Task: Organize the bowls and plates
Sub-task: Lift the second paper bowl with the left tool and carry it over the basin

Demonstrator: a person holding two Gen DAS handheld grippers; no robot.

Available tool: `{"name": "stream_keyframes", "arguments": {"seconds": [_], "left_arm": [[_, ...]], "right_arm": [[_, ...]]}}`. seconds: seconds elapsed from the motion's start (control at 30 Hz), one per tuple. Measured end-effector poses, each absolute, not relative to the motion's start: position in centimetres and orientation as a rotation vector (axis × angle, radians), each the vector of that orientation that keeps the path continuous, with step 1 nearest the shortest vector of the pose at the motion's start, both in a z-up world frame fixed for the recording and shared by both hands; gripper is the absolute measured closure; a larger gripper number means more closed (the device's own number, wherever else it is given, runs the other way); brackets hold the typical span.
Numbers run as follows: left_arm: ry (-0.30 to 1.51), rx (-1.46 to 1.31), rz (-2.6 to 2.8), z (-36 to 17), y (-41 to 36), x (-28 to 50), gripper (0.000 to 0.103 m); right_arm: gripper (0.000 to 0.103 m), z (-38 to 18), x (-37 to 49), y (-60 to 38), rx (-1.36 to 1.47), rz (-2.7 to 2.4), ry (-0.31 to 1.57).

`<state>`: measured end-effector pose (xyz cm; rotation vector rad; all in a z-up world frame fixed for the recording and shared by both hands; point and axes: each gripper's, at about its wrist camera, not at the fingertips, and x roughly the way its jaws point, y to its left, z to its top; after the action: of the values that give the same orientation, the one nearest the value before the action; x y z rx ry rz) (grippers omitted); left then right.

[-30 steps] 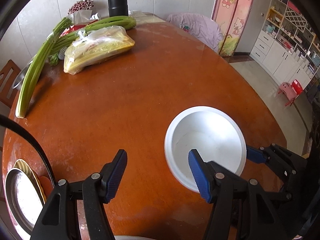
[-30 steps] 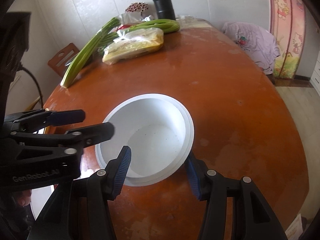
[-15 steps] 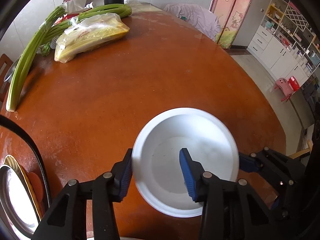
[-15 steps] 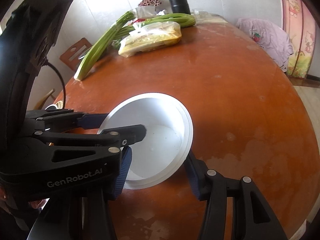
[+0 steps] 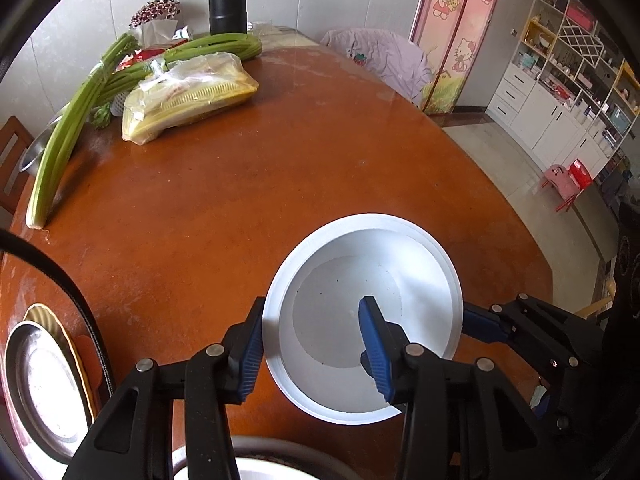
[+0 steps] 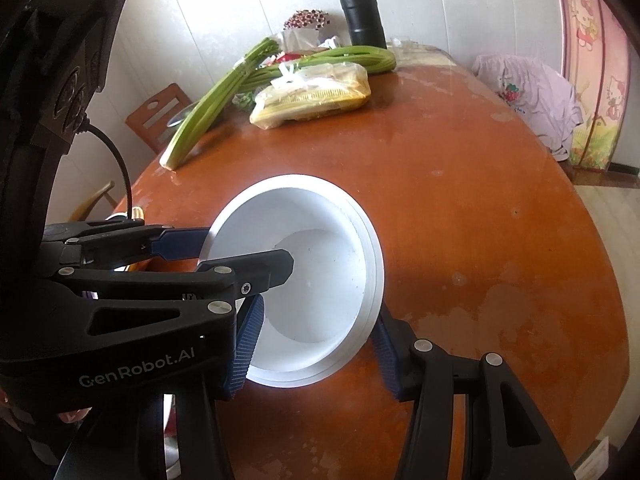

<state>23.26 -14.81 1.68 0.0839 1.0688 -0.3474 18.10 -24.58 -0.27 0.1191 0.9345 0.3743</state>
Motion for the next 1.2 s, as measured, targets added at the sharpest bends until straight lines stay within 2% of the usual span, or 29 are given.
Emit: {"name": "stream_keyframes", "arguments": {"seconds": [1.2], "left_arm": [[0.903,0.038,-0.304,7.0,-8.7,15.4,0.055]], "right_arm": [[0.048,5.2,10.9,-19.3,0.023,0.427,0.8]]}}
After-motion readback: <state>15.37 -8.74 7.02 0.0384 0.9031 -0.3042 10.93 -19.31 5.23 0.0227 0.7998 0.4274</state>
